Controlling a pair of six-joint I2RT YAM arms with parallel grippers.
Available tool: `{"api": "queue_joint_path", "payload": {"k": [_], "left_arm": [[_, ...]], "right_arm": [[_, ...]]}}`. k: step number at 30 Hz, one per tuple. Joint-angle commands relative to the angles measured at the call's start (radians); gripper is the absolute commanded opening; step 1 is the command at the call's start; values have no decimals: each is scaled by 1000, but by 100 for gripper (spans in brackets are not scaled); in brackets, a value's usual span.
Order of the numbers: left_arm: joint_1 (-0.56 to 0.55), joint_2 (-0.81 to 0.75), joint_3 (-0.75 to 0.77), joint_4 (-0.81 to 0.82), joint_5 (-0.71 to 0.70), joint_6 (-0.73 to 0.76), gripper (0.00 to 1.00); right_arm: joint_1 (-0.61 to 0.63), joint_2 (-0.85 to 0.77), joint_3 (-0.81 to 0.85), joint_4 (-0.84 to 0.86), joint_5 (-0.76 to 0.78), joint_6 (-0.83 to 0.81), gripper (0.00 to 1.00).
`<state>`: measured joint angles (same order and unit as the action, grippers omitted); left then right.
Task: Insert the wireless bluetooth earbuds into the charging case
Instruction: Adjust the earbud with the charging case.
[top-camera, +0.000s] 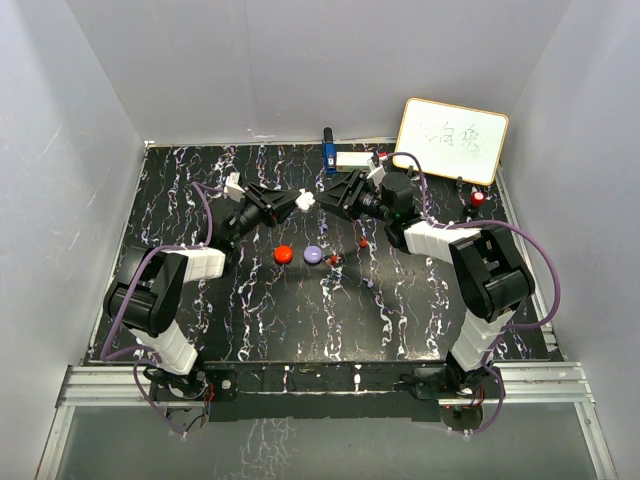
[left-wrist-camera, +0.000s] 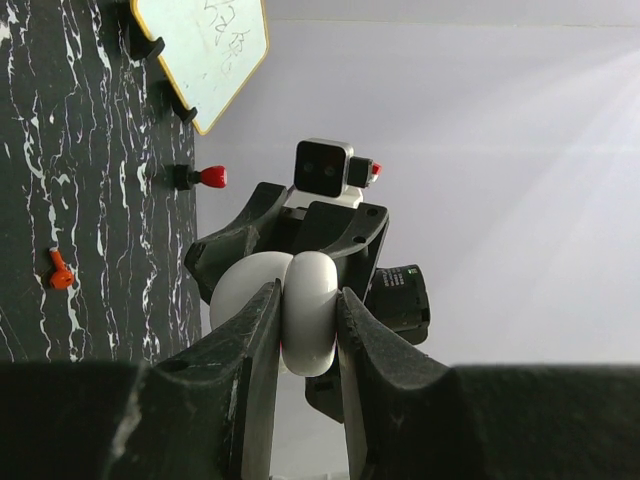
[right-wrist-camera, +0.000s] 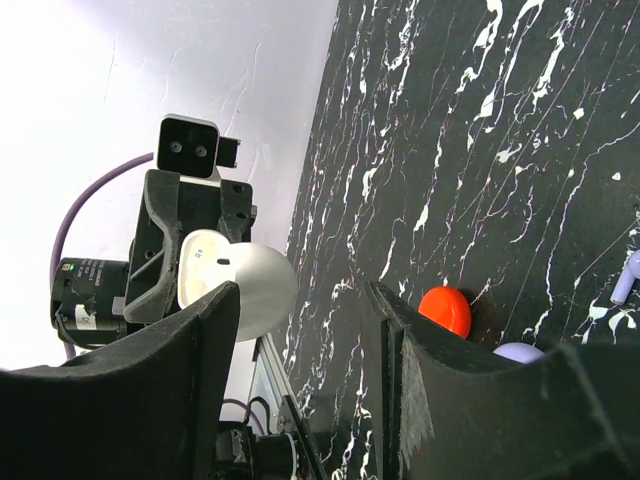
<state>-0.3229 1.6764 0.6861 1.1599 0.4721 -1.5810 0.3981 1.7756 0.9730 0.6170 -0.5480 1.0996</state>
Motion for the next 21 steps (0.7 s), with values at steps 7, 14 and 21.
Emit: {"api": "queue_joint_path", "payload": {"k": [7, 14, 21], "left_arm": [[-7, -19, 7, 8, 17, 16, 0], [-7, -2, 17, 5, 10, 22, 0], [-7, 14, 25, 6, 4, 24, 0]], "right_arm": [[9, -1, 38, 44, 5, -17, 50], [25, -10, 27, 44, 6, -12, 50], [29, -28, 7, 45, 12, -9, 50]]}}
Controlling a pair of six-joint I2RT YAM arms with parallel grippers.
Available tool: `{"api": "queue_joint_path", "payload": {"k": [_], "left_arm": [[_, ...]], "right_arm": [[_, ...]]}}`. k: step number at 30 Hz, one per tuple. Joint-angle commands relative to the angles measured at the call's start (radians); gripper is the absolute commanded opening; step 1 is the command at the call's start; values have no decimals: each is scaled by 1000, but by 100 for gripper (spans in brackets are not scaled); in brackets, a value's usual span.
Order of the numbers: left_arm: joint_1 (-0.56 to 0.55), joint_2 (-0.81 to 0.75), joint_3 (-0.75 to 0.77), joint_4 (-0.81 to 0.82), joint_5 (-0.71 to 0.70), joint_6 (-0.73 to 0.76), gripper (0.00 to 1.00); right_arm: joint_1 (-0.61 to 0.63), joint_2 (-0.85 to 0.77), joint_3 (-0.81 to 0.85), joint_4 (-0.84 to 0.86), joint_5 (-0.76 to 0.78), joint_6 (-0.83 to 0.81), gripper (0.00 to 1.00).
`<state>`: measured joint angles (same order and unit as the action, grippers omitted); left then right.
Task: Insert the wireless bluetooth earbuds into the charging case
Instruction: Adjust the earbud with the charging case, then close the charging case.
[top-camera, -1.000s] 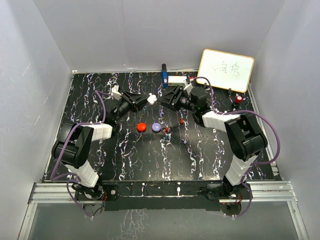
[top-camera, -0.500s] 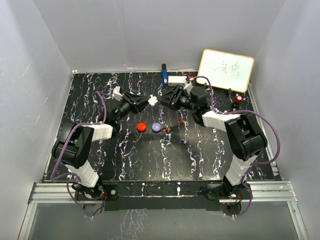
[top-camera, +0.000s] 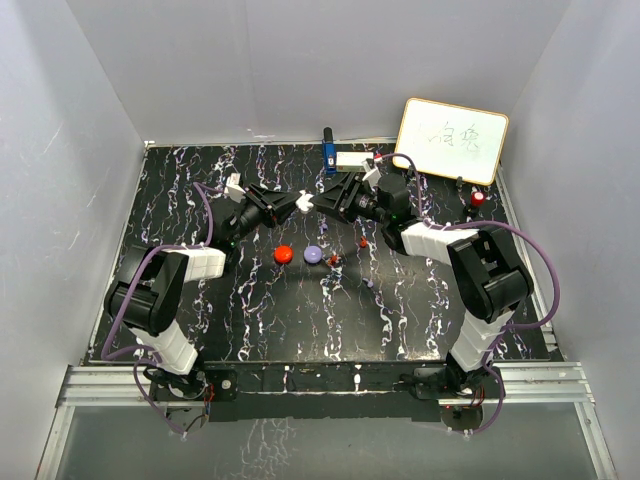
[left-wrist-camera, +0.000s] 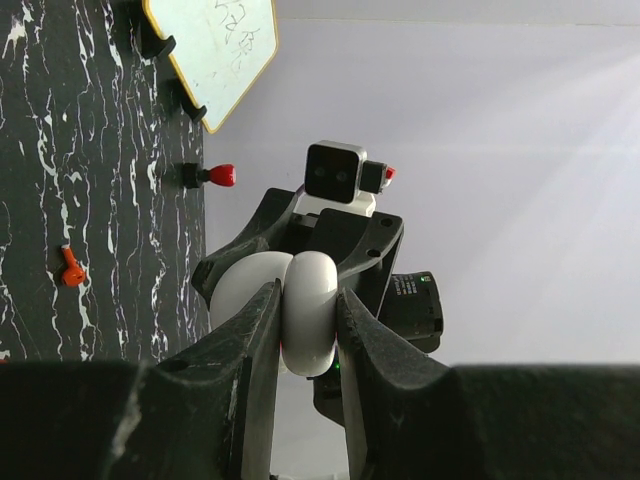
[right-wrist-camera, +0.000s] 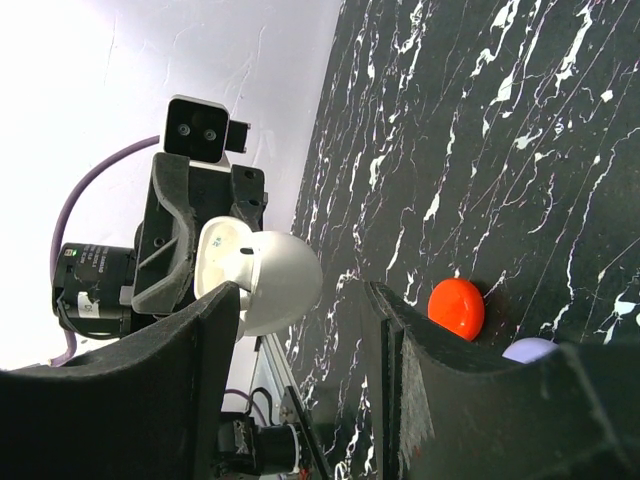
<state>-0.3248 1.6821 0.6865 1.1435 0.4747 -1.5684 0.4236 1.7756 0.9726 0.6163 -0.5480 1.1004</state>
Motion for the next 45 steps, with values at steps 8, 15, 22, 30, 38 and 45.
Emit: {"api": "queue_joint_path", "payload": {"k": [8, 15, 22, 30, 38, 45], "left_arm": [[-5, 22, 46, 21, -2, 11, 0], [-5, 29, 56, 20, -4, 11, 0], [-5, 17, 42, 19, -1, 13, 0], [-5, -9, 22, 35, -21, -13, 0], [-7, -91, 53, -211, -175, -8, 0], [-43, -147, 70, -373, -342, -63, 0]], "right_arm": [[4, -43, -9, 46, 12, -10, 50], [5, -61, -13, 46, 12, -8, 50], [-2, -85, -17, 39, 25, -15, 50], [-35, -146, -33, -81, 77, -90, 51], [33, -244, 42, -407, 295, -468, 58], [226, -245, 13, -302, 587, -791, 59]]}}
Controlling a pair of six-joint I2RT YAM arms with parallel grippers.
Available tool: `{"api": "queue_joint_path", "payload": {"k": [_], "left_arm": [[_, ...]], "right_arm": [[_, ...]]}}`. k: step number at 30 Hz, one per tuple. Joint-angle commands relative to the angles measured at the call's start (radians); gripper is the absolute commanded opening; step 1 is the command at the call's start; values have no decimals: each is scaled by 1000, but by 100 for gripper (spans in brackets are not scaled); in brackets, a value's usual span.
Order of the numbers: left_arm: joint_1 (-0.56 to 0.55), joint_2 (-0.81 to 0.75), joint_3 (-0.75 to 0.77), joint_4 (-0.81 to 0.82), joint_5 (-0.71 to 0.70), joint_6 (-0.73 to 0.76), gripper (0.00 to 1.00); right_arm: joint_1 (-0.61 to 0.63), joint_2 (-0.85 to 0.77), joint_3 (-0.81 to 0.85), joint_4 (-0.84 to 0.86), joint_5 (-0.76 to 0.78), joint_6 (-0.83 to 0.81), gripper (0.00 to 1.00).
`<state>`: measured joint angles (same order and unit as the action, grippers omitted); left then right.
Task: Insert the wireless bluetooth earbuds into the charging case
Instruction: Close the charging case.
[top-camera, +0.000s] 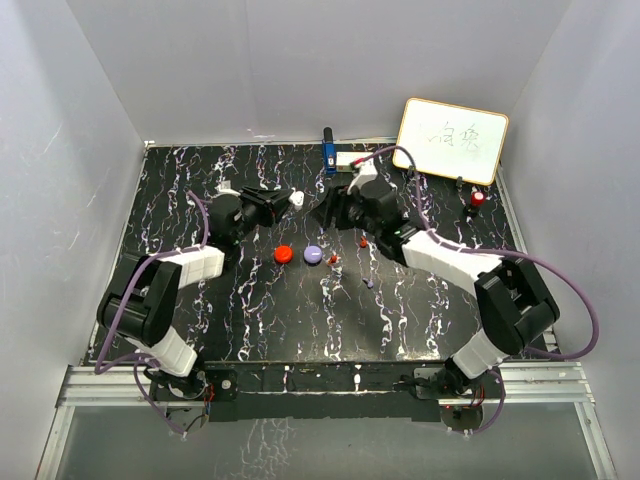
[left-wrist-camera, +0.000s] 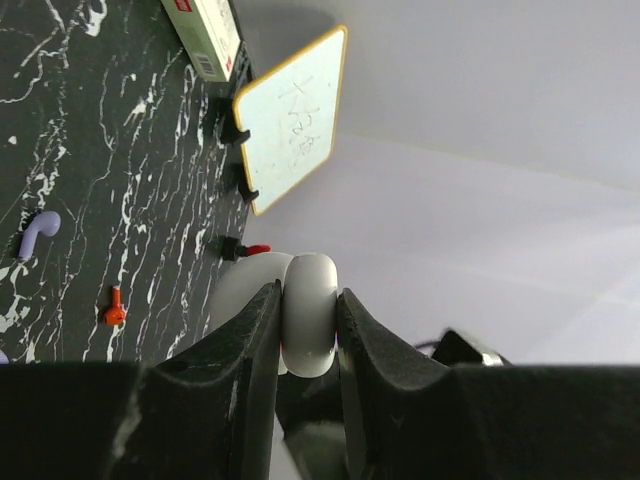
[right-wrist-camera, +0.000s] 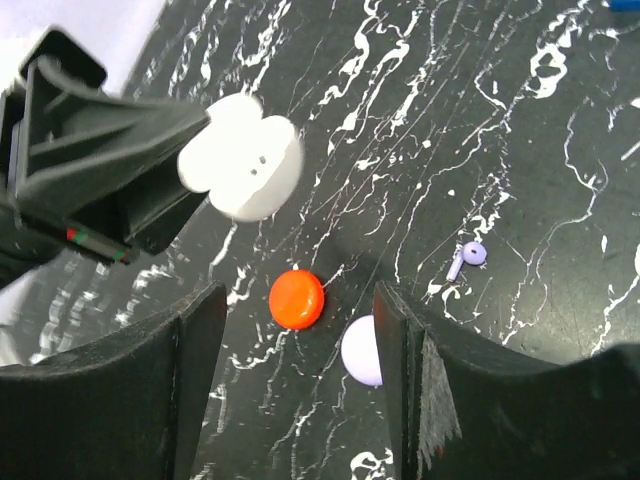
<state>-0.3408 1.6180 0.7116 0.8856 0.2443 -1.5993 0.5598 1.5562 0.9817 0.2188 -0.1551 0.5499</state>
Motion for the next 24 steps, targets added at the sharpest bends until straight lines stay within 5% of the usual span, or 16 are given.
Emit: {"api": "queue_joint_path", "payload": {"k": [1, 7, 24], "left_arm": [[-33, -92, 46, -127, -128, -39, 0], [-51, -130, 48, -186, -189, -55, 0], [-83, -113, 61, -218, -214, -91, 0]], "right_arm": [[105, -15, -10, 134, 207, -266, 59], [139, 27, -74, 320, 273, -318, 65], [191, 201, 50, 358, 349, -370, 65]]}}
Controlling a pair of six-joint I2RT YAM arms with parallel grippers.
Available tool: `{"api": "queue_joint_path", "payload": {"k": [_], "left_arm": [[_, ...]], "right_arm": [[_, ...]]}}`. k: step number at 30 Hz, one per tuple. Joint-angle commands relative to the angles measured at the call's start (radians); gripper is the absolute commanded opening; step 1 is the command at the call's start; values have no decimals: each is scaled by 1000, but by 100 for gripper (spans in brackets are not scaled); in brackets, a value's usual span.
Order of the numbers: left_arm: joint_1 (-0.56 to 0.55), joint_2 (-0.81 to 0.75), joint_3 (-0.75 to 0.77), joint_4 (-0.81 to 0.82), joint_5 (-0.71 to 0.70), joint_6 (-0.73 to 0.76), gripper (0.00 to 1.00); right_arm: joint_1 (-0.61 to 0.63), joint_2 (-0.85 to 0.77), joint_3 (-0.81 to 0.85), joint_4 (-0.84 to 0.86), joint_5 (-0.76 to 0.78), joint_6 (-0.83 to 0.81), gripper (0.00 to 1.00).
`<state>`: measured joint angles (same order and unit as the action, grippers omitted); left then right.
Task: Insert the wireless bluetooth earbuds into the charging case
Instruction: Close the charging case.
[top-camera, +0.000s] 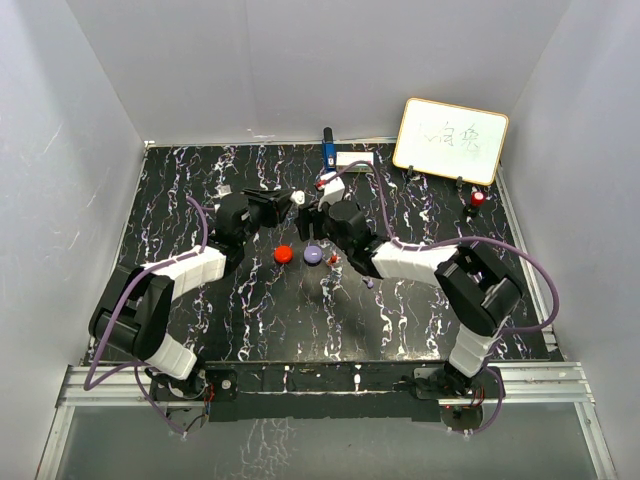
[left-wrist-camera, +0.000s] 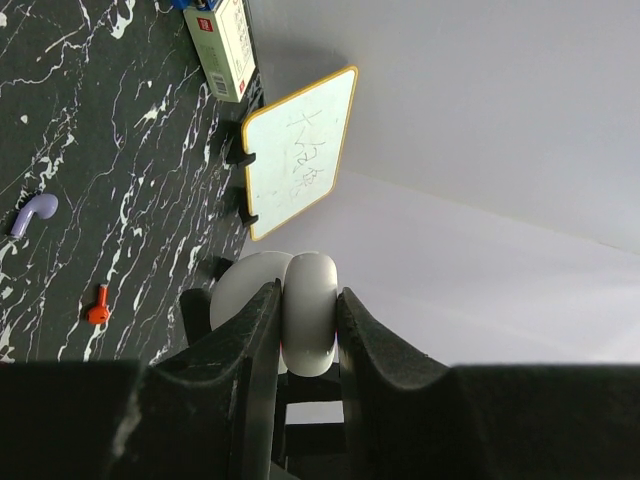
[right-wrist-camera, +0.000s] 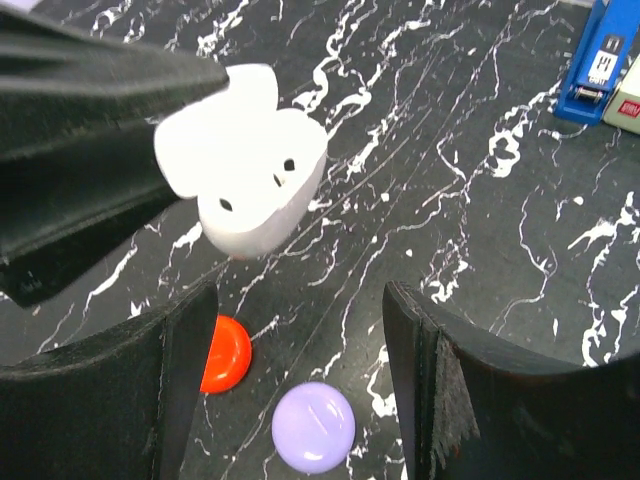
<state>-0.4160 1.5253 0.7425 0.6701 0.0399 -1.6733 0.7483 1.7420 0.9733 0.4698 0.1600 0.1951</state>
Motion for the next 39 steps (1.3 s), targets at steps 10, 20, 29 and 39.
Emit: {"api": "queue_joint_path", "payload": {"k": [10, 20, 29, 39], "left_arm": [[-14, -20, 17, -8, -14, -20, 0], [-14, -10, 1, 0, -5, -32, 0], [-14, -16, -23, 1, 0, -47, 0], [-14, -30, -55, 8, 3, -60, 0]], "right_arm": [[4, 62, 94, 122, 81, -19, 65], [3, 70, 104, 146, 92, -19, 65], [3, 78, 103, 166, 142, -14, 65], [-1, 55, 80, 170, 222, -29, 66]]}}
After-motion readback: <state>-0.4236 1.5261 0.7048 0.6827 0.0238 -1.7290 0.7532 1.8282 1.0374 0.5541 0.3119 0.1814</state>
